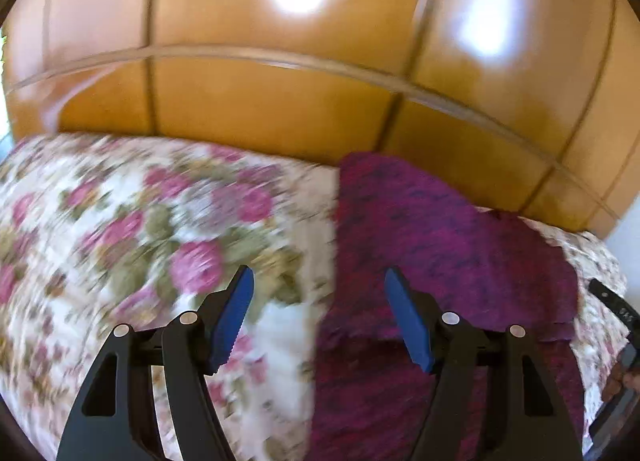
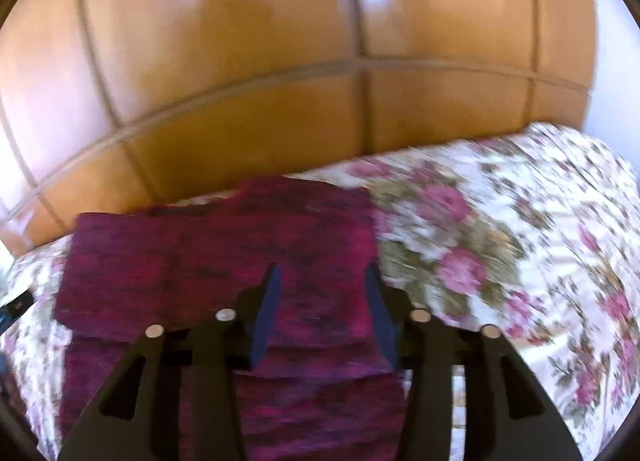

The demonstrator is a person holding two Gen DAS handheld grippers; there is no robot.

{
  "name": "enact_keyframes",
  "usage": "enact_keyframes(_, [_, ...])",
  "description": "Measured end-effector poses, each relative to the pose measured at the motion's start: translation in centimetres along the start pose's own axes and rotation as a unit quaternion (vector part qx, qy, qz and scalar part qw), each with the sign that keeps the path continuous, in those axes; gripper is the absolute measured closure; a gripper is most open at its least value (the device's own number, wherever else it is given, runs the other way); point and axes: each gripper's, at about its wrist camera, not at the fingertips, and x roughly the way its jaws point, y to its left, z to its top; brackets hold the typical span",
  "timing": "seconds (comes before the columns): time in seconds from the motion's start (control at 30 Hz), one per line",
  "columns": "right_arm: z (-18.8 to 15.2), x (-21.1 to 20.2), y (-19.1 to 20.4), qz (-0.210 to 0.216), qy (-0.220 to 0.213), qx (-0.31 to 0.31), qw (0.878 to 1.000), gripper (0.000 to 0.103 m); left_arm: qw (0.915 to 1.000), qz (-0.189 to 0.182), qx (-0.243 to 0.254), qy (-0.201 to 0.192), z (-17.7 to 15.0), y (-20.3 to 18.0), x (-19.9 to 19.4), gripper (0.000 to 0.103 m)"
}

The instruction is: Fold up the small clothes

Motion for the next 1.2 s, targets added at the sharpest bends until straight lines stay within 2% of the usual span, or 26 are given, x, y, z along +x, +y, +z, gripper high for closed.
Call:
enact_keyframes(0.07, [0.2, 0.6, 1.7, 0.019, 0.008, -0.02, 1.0, 0.055, 0.9997, -0.023, 0.007, -0.002, 0.8, -0.7, 0.7, 0.037])
enact_keyframes(0.17, [0.1, 2.9, 3.8, 0.023, 0.031, -0.048, 0.998, 0.055, 0.9985, -0.051, 0.023, 0.0, 2.2, -2.1, 2.0, 0.039])
enact_keyframes(0.2, [0.0, 3.7, 4.0, 0.018, 0.038, -0.05, 0.998, 0.055, 0.9975, -0.065, 0.028, 0.008, 2.7, -2.6, 2.9, 0.043])
enact_keyframes(0.27, [-0.2, 5.3, 3.9, 0.004, 0.054, -0.049, 0.997, 0.055, 0.9958, -0.082, 0.033, 0.024, 3.6, -3.2, 4.6, 0.046])
enact_keyframes(0.37, [-0.8, 7.1, 2.6, -0.024, 0.067, -0.048, 0.996, 0.054, 0.994, -0.094, 0.036, 0.044, 4.5, -3.7, 7.2, 0.054])
enact_keyframes(0.47, [-1.4, 7.8, 2.0, -0.033, 0.064, -0.064, 0.995, 0.054, 0.9928, -0.097, 0.04, 0.058, 4.9, -4.0, 9.3, 0.054])
enact_keyframes(0.53, [-2.0, 7.9, 2.0, -0.034, 0.054, -0.072, 0.995, 0.054, 0.9919, -0.086, 0.047, 0.08, 4.5, -3.9, 11.2, 0.055])
enact_keyframes(0.6, [-2.3, 8.0, 2.2, -0.038, 0.046, -0.078, 0.995, 0.053, 0.9915, -0.079, 0.028, 0.1, 3.3, -2.8, 12.9, 0.059])
enact_keyframes(0.7, [-2.4, 8.1, 2.3, -0.041, 0.042, -0.082, 0.995, 0.051, 0.9941, -0.081, 0.013, 0.071, 1.9, -1.9, 12.3, 0.063])
enact_keyframes(0.8, [-2.7, 8.1, 2.6, -0.046, 0.033, -0.088, 0.994, 0.051, 0.9964, -0.062, 0.03, 0.05, 0.9, -2.3, 11.9, 0.063])
enact_keyframes(0.9, [-2.9, 8.2, 2.7, -0.051, 0.025, -0.092, 0.994, 0.051, 0.9964, -0.055, 0.018, 0.062, 1.6, -2.5, 12.2, 0.063])
enact_keyframes(0.97, [-2.8, 8.2, 2.6, -0.052, 0.025, -0.093, 0.994, 0.051, 0.9973, -0.039, 0.022, 0.058, 2.2, -2.8, 11.5, 0.063])
enact_keyframes(1.03, [-2.9, 8.2, 2.7, -0.053, 0.023, -0.094, 0.994, 0.05, 0.9985, -0.002, 0.03, 0.046, 2.0, -3.3, 9.7, 0.054])
enact_keyframes(1.07, [-2.9, 8.1, 2.7, -0.056, 0.022, -0.095, 0.994, 0.049, 0.9986, 0.016, 0.031, 0.039, 1.7, -3.5, 8.7, 0.039])
enact_keyframes(1.1, [-2.9, 8.1, 2.8, -0.058, 0.021, -0.096, 0.993, 0.048, 0.9988, 0.03, 0.026, 0.029, 1.3, -3.5, 7.4, 0.035])
enact_keyframes(1.2, [-3.0, 7.8, 3.0, -0.072, 0.017, -0.098, 0.992, 0.039, 0.9987, 0.037, 0.035, 0.006, 0.2, -3.6, 4.1, 0.035])
